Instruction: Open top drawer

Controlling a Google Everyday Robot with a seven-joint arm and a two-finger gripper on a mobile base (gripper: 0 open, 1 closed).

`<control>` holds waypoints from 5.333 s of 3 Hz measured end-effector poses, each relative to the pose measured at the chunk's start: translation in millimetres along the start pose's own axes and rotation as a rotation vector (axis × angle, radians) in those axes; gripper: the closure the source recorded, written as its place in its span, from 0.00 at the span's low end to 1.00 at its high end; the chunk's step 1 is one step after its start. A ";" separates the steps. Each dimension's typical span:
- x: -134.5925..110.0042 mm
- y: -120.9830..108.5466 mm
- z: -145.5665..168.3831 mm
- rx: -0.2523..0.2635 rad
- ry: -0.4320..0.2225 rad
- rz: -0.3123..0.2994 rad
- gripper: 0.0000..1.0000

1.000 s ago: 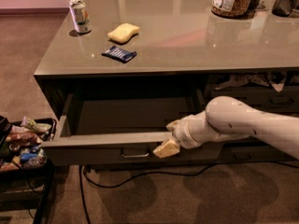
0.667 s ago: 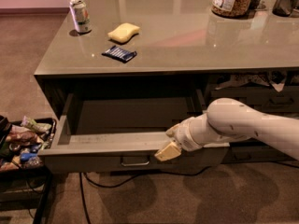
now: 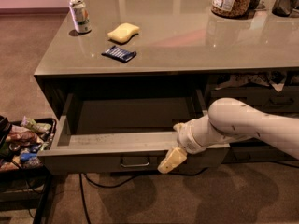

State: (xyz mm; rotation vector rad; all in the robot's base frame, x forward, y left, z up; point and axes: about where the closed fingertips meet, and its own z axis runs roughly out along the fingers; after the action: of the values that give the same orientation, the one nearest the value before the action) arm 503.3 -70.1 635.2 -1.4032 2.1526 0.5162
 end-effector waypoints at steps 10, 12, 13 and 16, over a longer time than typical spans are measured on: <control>-55.9 31.3 -132.1 0.255 -0.261 -0.294 0.00; -49.8 5.1 -127.0 0.292 -0.197 -0.251 0.00; -49.8 5.1 -127.0 0.292 -0.197 -0.251 0.19; -49.9 5.2 -127.0 0.292 -0.197 -0.251 0.88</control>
Offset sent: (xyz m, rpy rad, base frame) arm 0.0002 -0.0006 0.0005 -0.0045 -0.0006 0.0087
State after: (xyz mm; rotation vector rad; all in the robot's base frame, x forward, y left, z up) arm 488.3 -104.2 766.6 -1.3694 1.7814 0.2238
